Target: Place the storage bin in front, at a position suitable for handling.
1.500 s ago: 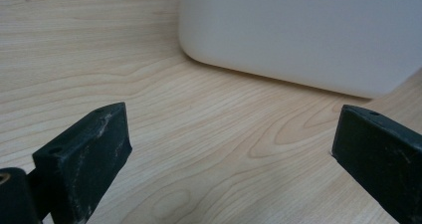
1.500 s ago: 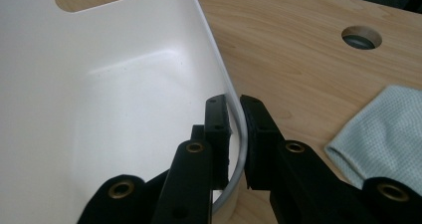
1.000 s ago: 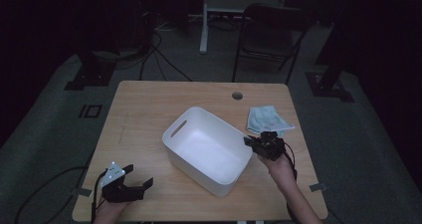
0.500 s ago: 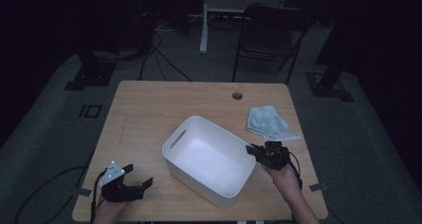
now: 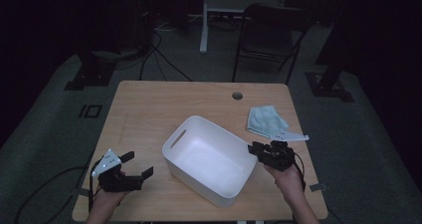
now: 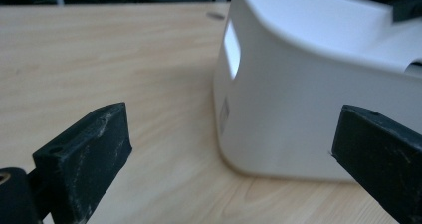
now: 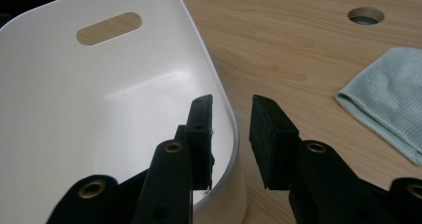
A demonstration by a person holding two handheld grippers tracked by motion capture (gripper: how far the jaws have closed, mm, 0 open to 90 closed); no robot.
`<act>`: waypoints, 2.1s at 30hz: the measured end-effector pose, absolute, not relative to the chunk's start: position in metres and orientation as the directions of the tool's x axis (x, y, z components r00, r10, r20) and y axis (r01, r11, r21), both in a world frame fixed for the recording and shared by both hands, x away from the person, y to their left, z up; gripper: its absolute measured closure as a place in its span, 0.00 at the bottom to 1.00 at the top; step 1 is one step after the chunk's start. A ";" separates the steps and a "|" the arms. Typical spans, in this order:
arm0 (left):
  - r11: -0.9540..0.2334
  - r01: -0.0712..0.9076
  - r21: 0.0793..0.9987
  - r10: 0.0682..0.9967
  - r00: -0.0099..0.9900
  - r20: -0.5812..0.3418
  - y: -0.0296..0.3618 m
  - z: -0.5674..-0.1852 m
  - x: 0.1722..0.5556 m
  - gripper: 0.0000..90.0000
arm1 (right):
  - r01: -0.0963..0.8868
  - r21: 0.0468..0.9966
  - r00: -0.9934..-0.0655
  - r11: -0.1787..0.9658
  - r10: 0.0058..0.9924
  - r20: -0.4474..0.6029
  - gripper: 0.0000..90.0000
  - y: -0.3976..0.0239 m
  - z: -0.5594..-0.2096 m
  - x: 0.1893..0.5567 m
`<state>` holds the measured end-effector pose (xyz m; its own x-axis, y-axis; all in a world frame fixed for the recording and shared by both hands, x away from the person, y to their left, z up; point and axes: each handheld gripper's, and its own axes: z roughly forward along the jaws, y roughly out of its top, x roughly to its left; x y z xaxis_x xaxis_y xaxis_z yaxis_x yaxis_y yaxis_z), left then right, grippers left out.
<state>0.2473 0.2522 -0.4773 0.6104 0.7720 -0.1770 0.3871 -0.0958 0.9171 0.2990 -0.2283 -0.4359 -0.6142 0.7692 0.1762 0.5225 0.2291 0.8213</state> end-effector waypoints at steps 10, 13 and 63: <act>-0.124 0.359 0.925 0.754 0.641 -0.147 0.225 -0.443 0.277 0.09 | 0.515 0.833 -0.618 0.200 0.760 0.199 0.76 -0.228 -0.435 0.295; -0.141 0.366 0.920 0.751 0.645 -0.142 0.217 -0.442 0.287 0.17 | 0.513 0.834 -0.620 0.202 0.759 0.198 0.77 -0.227 -0.435 0.295; -0.177 0.408 0.895 0.826 0.556 -0.090 0.192 -0.450 0.279 0.91 | 0.489 0.840 -0.667 0.235 0.722 0.187 0.93 -0.222 -0.441 0.326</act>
